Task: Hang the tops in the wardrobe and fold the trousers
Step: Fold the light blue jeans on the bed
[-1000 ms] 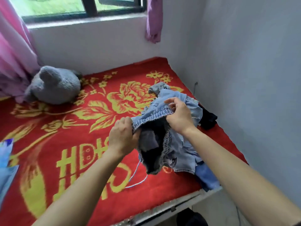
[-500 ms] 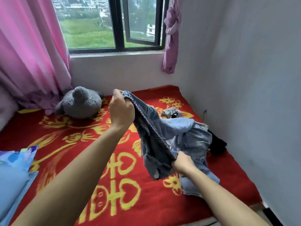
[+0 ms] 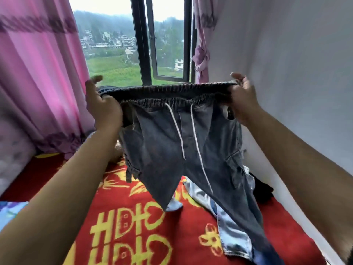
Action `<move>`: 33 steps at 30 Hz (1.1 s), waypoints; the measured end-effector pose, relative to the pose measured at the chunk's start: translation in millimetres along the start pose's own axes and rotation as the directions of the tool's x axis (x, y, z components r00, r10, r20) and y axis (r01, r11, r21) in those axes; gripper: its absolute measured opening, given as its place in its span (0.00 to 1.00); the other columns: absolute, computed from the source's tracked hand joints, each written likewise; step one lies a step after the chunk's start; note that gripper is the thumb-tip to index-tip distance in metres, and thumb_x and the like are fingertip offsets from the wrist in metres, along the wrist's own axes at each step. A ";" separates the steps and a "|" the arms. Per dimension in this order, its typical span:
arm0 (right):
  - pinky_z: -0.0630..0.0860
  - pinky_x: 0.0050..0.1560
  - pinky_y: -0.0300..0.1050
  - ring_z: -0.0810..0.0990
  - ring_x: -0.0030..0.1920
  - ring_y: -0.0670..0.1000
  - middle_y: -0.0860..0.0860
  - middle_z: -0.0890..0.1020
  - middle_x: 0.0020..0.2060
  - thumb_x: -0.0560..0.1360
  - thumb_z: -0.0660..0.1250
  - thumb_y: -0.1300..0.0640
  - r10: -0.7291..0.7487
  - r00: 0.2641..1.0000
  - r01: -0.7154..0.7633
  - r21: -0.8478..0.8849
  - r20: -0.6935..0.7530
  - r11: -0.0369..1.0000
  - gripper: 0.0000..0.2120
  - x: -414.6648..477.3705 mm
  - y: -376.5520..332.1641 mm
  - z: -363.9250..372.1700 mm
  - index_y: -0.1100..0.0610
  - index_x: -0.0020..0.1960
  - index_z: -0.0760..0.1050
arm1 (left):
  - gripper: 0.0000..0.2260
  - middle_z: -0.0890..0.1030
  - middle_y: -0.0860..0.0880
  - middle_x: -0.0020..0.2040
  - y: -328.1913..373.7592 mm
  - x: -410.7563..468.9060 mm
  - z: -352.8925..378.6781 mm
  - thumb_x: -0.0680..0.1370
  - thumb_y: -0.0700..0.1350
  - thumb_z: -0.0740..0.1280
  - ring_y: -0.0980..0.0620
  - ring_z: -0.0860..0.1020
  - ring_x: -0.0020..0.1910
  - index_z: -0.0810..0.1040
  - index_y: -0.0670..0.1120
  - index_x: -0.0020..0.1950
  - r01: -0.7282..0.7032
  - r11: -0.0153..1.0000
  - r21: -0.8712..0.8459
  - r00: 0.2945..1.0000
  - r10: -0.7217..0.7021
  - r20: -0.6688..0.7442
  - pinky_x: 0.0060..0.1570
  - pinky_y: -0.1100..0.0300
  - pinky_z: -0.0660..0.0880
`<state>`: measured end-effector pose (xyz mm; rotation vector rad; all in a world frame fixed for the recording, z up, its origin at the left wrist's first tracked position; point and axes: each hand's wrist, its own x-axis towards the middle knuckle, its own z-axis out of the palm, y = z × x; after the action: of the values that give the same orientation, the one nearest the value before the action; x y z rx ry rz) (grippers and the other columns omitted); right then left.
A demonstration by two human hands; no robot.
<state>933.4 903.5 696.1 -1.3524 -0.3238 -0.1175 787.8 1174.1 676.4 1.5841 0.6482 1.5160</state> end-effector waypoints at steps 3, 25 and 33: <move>0.82 0.51 0.61 0.79 0.53 0.60 0.55 0.74 0.53 0.72 0.59 0.69 -0.256 0.966 0.259 -0.158 0.044 0.953 0.26 -7.0 -23.0 6.2 0.44 0.62 0.65 | 0.32 0.74 0.39 0.64 18.8 13.4 -11.3 0.64 0.29 0.49 0.50 0.71 0.59 0.73 0.41 0.65 -0.118 0.993 -0.018 0.991 0.116 -0.065 0.50 0.84 0.58; 0.66 0.41 0.47 0.77 0.42 0.61 0.53 0.72 0.38 0.77 0.65 0.41 -0.466 0.696 0.669 -0.729 0.546 0.145 0.17 -13.9 -8.8 35.1 0.54 0.54 0.77 | 0.12 0.75 0.38 0.49 2.7 58.5 -108.9 0.80 0.50 0.66 0.35 0.77 0.46 0.80 0.44 0.57 -0.604 0.481 0.635 0.786 0.229 0.574 0.46 0.44 0.73; 0.77 0.49 0.52 0.77 0.44 0.58 0.55 0.77 0.52 0.74 0.68 0.44 -0.265 0.731 0.645 -0.763 0.629 -0.030 0.18 -15.9 -18.9 70.1 0.56 0.55 0.83 | 0.15 0.80 0.43 0.49 -2.8 68.6 -95.2 0.83 0.53 0.58 0.41 0.76 0.46 0.68 0.56 0.70 -0.584 0.165 0.795 0.780 -0.157 0.606 0.46 0.51 0.70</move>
<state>901.9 965.7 721.8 -2.5882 -1.1634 -0.8782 705.1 1252.3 704.8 3.1376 1.1670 0.4751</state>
